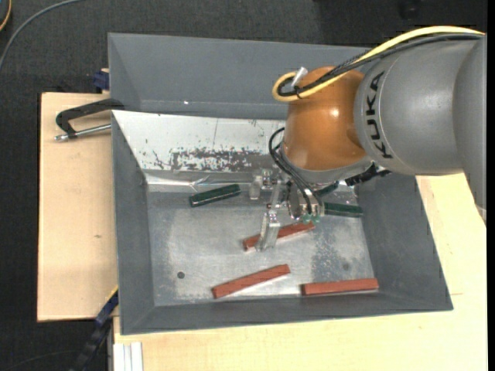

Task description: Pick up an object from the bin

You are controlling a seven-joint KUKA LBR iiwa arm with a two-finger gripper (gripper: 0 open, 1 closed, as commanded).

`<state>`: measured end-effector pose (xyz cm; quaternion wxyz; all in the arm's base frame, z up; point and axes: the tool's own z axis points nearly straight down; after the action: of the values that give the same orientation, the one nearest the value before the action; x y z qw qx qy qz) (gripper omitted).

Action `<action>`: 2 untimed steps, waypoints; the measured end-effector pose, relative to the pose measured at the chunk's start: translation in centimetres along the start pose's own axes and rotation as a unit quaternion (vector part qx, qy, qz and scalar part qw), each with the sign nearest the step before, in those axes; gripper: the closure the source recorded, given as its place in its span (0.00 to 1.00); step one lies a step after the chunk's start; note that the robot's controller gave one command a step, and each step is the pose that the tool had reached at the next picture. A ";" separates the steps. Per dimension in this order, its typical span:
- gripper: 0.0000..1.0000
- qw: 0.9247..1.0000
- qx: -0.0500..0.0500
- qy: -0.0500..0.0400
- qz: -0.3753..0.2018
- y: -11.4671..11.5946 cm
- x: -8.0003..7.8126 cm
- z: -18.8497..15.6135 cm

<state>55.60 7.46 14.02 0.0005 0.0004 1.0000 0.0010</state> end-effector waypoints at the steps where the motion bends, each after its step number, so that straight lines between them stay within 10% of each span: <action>1: 0.00 0.999 0.001 0.003 -0.053 -4.8 2.2 7.2; 2: 1.00 0.999 0.000 0.000 -0.054 -4.6 2.0 6.9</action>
Offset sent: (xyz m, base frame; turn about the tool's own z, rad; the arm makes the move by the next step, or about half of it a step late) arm -0.0206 -0.0465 -0.0702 -0.1088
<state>53.65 2.89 7.10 0.0009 -0.0532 0.9986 0.0007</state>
